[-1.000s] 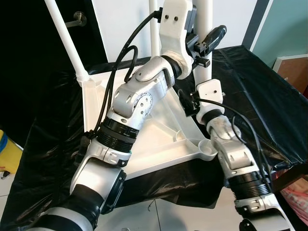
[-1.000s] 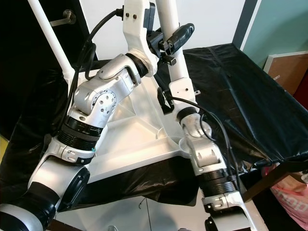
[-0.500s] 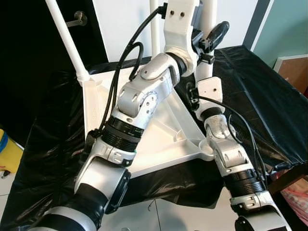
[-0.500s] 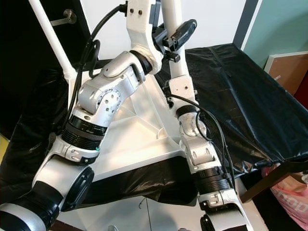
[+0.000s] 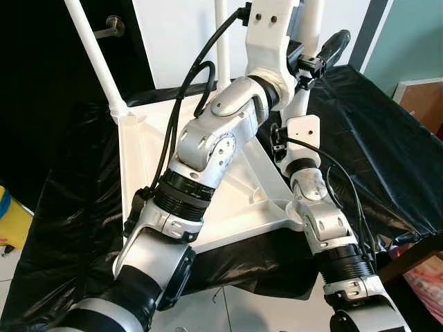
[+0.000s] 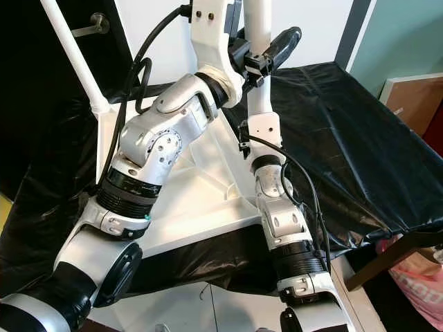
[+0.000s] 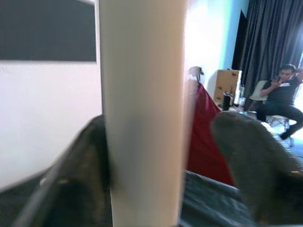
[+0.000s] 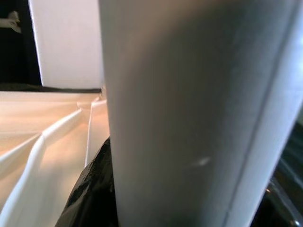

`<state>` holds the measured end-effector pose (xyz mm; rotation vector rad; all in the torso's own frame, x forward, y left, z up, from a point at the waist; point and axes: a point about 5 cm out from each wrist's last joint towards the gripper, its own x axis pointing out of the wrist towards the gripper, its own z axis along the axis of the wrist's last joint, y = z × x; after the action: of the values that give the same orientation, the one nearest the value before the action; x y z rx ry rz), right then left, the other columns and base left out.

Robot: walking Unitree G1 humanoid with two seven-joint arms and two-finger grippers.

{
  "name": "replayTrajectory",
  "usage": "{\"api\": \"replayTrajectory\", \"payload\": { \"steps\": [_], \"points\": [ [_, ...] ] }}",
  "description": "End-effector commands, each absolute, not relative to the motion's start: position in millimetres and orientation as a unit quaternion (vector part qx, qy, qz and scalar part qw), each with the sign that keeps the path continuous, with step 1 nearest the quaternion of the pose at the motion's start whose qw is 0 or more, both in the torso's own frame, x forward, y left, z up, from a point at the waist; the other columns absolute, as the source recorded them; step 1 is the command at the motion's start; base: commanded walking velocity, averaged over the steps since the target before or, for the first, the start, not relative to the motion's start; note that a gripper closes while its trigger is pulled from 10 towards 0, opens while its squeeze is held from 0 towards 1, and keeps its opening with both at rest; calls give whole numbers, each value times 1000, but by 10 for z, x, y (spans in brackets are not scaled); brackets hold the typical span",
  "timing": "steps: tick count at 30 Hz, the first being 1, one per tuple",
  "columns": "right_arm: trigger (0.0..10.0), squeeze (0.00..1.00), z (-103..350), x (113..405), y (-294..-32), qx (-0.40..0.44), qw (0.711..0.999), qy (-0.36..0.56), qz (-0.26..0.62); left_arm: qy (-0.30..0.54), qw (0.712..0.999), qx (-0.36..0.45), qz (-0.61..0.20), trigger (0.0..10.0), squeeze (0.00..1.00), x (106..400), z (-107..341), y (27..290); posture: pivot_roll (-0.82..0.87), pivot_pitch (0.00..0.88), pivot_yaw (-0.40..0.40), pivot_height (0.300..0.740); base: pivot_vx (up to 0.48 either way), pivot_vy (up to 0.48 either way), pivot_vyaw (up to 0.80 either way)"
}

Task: Building children table

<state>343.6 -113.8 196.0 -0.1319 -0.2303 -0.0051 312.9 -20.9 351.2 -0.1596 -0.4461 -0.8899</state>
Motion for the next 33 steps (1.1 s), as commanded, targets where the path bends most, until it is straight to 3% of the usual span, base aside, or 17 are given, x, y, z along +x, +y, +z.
{"api": "replayTrajectory", "payload": {
  "steps": [1, 2, 14, 23, 33],
  "points": [
    [10000, 0, 1960, 3451, -1148, -53, 993, -109, -9, -243, 851, -43, -464, 10000, 965, 3052, 3513, -233, -176, 10, 24, 740, 0, 0, 0],
    [10000, 0, 1961, 3454, -1156, -47, 993, -108, -12, -252, 851, -37, -460, 10000, 0, 3041, 3503, -224, -177, 11, 23, 740, 0, 0, 0],
    [10000, 0, 1865, 3416, -1256, 5, 996, -92, -21, -255, 862, -42, -437, 10000, 0, 3023, 3170, -31, -169, 15, 12, 740, 0, 0, 0],
    [10000, 0, 1738, 3299, -1376, 4, 996, -87, -16, -211, 897, -71, -383, 10000, 0, 3082, 2824, 176, -162, 15, 11, 740, 0, 0, 0],
    [10000, 0, 1595, 3137, -1418, -7, 997, -72, -5, -164, 924, -7, -345, 10000, 0, 3072, 2390, 395, -168, 13, 12, 740, 0, 0, 0]
  ]
}}
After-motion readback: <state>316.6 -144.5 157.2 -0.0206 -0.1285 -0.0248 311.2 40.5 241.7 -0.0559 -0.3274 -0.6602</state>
